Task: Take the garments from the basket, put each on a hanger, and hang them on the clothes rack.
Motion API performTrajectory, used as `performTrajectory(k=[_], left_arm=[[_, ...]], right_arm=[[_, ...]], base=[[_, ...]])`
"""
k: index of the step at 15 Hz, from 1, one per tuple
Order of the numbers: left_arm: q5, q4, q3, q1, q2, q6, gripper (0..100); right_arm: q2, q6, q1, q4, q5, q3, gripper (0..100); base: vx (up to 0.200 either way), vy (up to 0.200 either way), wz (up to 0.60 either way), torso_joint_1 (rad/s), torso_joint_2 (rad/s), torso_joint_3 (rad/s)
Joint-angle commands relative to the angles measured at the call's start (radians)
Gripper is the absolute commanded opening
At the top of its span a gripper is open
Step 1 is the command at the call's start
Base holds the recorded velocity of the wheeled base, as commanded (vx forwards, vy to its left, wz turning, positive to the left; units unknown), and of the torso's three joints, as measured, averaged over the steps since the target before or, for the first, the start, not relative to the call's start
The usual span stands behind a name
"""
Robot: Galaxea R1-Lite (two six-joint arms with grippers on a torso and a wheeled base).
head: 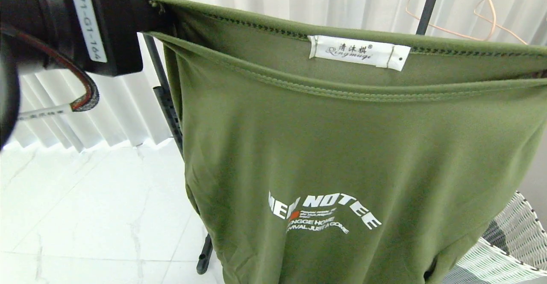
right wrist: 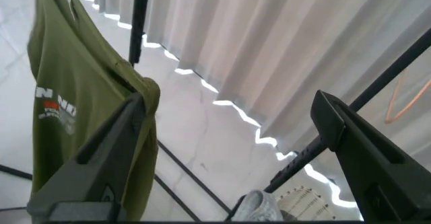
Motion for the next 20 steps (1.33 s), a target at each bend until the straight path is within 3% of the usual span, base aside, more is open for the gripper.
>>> performTrajectory(k=[1, 8, 9, 11, 14, 18, 20], left_arm=[[0.001, 0.0, 0.004, 0.008, -0.012, 0.001, 0], [-0.001, 0.0, 0.108, 0.072, -0.112, 0.013, 0], [-0.001, 0.0, 0.122, 0.081, -0.13, 0.034, 0], [-0.003, 0.0, 0.16, 0.104, -0.185, 0.114, 0], [-0.024, 0.0, 0.249, 0.175, -0.273, 0.174, 0], [-0.078, 0.002, 0.311, 0.289, -0.325, 0.182, 0], [-0.162, 0.002, 0.315, 0.364, -0.331, 0.182, 0]], right_arm=[[-0.004, 0.012, 0.002, -0.004, 0.001, 0.005, 100], [-0.005, 0.077, -0.003, -0.046, -0.001, 0.011, 100], [-0.005, 0.077, -0.038, -0.026, -0.026, 0.016, 100], [-0.004, 0.075, -0.229, 0.092, -0.125, 0.017, 100], [-0.004, 0.055, -0.486, 0.128, -0.138, 0.073, 100], [-0.033, 0.019, -0.689, 0.12, -0.138, 0.165, 100], [-0.045, -0.024, -0.756, 0.12, -0.136, 0.197, 100]], base=[[0.0, 0.0, 0.0, 0.0, 0.0, 0.0], [0.0, 0.0, 0.0, 0.0, 0.0, 0.0], [0.0, 0.0, 0.0, 0.0, 0.0, 0.0], [0.0, 0.0, 0.0, 0.0, 0.0, 0.0], [0.0, 0.0, 0.0, 0.0, 0.0, 0.0], [0.0, 0.0, 0.0, 0.0, 0.0, 0.0], [0.0, 0.0, 0.0, 0.0, 0.0, 0.0]])
